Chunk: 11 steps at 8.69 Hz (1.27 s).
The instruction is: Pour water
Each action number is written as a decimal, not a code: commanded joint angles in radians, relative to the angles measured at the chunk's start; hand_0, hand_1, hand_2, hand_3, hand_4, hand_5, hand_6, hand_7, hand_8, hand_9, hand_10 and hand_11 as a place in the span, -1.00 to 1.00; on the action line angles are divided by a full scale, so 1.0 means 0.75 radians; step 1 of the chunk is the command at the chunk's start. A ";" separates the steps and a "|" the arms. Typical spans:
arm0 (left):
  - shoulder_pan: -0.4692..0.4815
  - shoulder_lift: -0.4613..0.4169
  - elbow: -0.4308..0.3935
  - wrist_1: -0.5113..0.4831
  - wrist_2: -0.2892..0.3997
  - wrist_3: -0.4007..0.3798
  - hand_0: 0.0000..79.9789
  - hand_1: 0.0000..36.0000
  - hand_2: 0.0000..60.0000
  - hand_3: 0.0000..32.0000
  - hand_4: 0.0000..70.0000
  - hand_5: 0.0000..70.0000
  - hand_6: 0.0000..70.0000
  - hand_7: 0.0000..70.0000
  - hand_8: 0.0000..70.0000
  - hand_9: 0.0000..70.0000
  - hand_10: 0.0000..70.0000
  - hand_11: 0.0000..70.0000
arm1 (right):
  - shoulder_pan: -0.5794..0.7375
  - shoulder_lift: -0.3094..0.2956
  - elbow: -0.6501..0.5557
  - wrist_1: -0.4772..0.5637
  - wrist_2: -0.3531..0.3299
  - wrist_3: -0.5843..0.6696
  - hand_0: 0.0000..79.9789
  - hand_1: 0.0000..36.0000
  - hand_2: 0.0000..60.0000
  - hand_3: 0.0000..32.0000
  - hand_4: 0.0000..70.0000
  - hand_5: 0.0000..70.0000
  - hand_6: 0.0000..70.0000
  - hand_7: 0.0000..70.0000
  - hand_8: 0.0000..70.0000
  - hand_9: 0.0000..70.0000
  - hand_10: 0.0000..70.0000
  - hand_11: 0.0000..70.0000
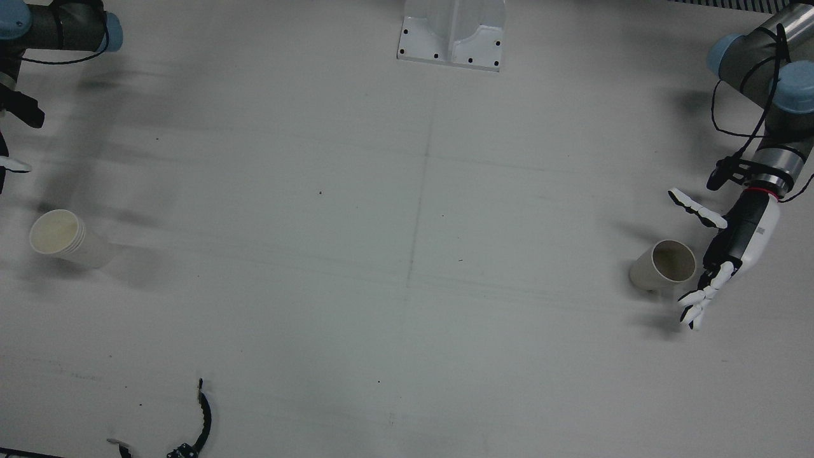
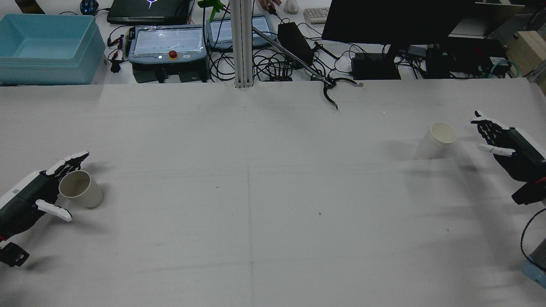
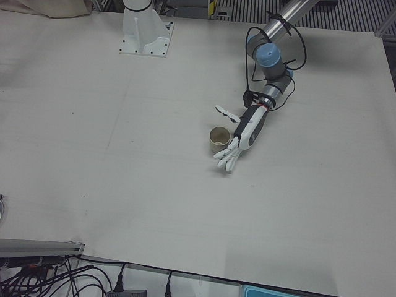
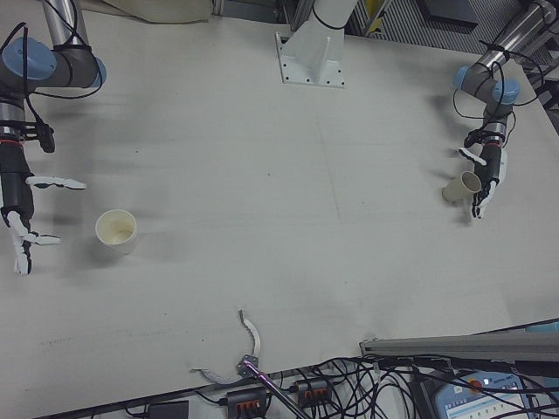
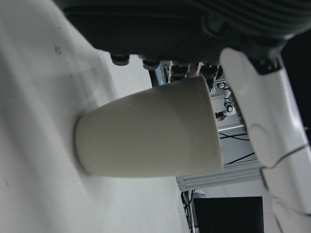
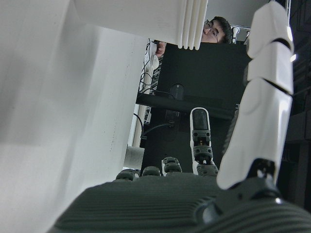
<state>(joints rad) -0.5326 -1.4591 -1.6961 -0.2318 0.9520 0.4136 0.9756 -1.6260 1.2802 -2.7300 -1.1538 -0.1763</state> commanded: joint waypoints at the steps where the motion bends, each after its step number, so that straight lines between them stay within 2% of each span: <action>1: -0.006 -0.036 0.038 0.000 -0.001 -0.003 0.27 -0.58 -1.00 -0.40 -0.71 -0.54 -0.87 -0.76 -0.95 -0.99 -1.00 -0.97 | 0.004 0.006 0.001 -0.003 -0.002 -0.002 0.32 0.12 -0.68 -1.00 -0.80 -0.07 -0.90 -0.77 -1.00 -0.99 -1.00 -1.00; 5: -0.010 -0.032 0.034 -0.002 -0.018 0.019 0.28 -0.56 -1.00 -0.41 -0.72 -0.55 -0.88 -0.77 -0.95 -0.99 -1.00 -0.97 | 0.000 0.006 0.001 -0.005 0.000 -0.012 0.32 0.13 -0.66 -1.00 -0.79 -0.06 -0.89 -0.76 -1.00 -0.99 -1.00 -1.00; 6: -0.008 -0.030 0.038 -0.002 -0.016 0.027 0.29 -0.49 -1.00 -0.39 -0.75 -0.57 -0.92 -0.82 -0.95 -1.00 -0.99 -0.94 | 0.000 0.004 0.001 -0.003 0.000 -0.012 0.32 0.13 -0.66 -1.00 -0.79 -0.06 -0.89 -0.76 -1.00 -0.99 -1.00 -1.00; 8: 0.000 -0.030 0.042 -0.002 -0.014 0.117 0.32 -0.41 -1.00 -0.39 -0.77 -0.61 -0.97 -0.87 -0.96 -1.00 -0.98 -0.92 | 0.004 -0.002 0.001 -0.003 0.000 -0.012 0.32 0.12 -0.66 -1.00 -0.80 -0.07 -0.89 -0.77 -1.00 -0.99 -1.00 -1.00; 11: 0.000 -0.030 0.071 0.014 -0.003 0.126 0.32 -0.40 -1.00 -0.39 -0.77 -0.61 -0.96 -0.86 -0.96 -1.00 -0.98 -0.92 | 0.000 0.004 0.005 -0.003 0.002 -0.012 0.31 0.11 -0.68 -1.00 -0.83 -0.09 -0.91 -0.81 -1.00 -1.00 -1.00 -1.00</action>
<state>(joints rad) -0.5330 -1.4820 -1.6614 -0.2298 0.9462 0.5017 0.9779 -1.6259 1.2809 -2.7322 -1.1536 -0.1846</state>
